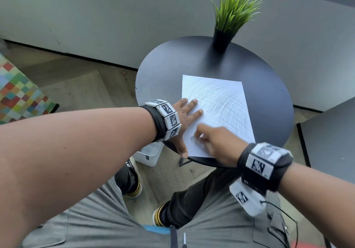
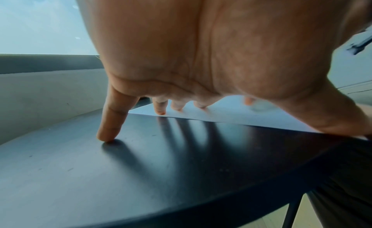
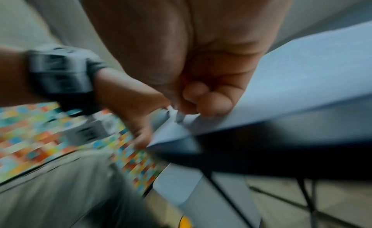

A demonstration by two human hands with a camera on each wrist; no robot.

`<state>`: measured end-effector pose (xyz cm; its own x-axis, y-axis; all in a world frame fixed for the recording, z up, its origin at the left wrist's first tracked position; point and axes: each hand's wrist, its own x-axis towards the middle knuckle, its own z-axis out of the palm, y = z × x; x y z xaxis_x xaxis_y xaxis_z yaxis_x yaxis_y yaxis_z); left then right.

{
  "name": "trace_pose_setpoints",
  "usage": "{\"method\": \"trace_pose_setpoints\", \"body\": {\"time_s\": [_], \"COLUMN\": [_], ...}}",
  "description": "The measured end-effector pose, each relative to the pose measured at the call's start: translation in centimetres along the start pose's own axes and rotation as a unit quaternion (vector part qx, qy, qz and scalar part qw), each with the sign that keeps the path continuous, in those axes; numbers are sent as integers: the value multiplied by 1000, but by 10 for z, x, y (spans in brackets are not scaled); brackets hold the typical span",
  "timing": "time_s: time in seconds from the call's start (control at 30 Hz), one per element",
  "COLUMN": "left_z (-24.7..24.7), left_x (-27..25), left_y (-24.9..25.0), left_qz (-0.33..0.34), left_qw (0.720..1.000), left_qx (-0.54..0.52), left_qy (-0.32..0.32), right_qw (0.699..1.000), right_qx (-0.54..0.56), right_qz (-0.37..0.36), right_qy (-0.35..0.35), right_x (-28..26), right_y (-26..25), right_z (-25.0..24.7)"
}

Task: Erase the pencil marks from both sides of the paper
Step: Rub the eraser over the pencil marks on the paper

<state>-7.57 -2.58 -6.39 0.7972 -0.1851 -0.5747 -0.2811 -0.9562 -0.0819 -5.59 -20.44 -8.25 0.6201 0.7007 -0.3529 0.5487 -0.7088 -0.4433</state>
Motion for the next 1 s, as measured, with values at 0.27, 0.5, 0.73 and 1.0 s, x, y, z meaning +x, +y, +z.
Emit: {"method": "trace_pose_setpoints", "body": {"time_s": [0.27,0.5,0.73,1.0], "left_z": [-2,-4,-2,-4], "left_x": [0,2,5,9], "left_y": [-2,-2,0,2], "left_qz": [1,5,-1,-4], "left_qw": [1000,1000,1000,1000], "left_qx": [-14,-21,-12,-3], "left_qy": [-10,-19,-19,-27], "right_qw": [997,989,1000,997], "right_qx": [13,25,12,13], "right_qz": [47,112,-7,-30], "right_qy": [52,97,-25,-66], "right_x": [0,11,-8,-17], "right_y": [16,35,11,3], "right_z": [-12,-28,-4,8]}}
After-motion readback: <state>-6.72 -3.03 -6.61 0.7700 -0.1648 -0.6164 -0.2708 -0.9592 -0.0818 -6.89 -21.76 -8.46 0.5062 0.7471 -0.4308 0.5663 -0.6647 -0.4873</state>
